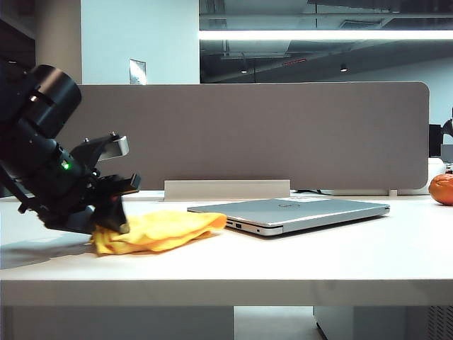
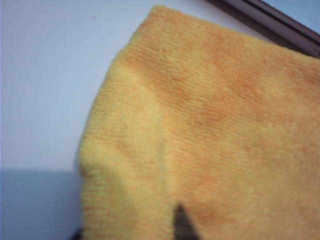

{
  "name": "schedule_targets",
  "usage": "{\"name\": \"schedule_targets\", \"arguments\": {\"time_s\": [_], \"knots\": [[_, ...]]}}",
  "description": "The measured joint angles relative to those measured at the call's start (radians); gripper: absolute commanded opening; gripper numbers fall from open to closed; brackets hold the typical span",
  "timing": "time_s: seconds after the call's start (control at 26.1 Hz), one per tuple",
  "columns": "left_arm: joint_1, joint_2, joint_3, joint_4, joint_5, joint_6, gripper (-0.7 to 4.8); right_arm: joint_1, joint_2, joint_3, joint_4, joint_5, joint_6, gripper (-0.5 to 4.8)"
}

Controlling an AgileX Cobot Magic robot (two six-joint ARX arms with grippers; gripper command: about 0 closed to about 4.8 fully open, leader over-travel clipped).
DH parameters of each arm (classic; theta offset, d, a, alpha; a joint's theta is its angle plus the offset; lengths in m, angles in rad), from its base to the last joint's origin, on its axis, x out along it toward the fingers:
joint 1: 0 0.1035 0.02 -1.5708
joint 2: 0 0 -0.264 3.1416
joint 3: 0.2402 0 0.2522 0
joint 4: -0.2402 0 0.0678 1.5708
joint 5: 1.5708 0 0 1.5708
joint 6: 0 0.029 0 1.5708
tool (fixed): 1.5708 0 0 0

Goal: Pick up the yellow rag and put it over the laptop.

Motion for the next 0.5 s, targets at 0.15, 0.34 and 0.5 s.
{"name": "schedule_targets", "arguments": {"time_s": [0.15, 0.34, 0.5], "knots": [[0.0, 0.003, 0.001, 0.005, 0.006, -0.003, -0.06, 0.0, 0.0, 0.0, 0.0, 0.0, 0.0, -0.05], [0.0, -0.016, -0.005, 0.114, 0.119, -0.011, -0.06, 0.0, 0.0, 0.0, 0.0, 0.003, 0.0, -0.05], [-0.004, -0.06, 0.003, 0.324, 0.142, -0.093, -0.06, 0.0, 0.0, 0.0, 0.0, 0.004, 0.0, -0.05]]}}
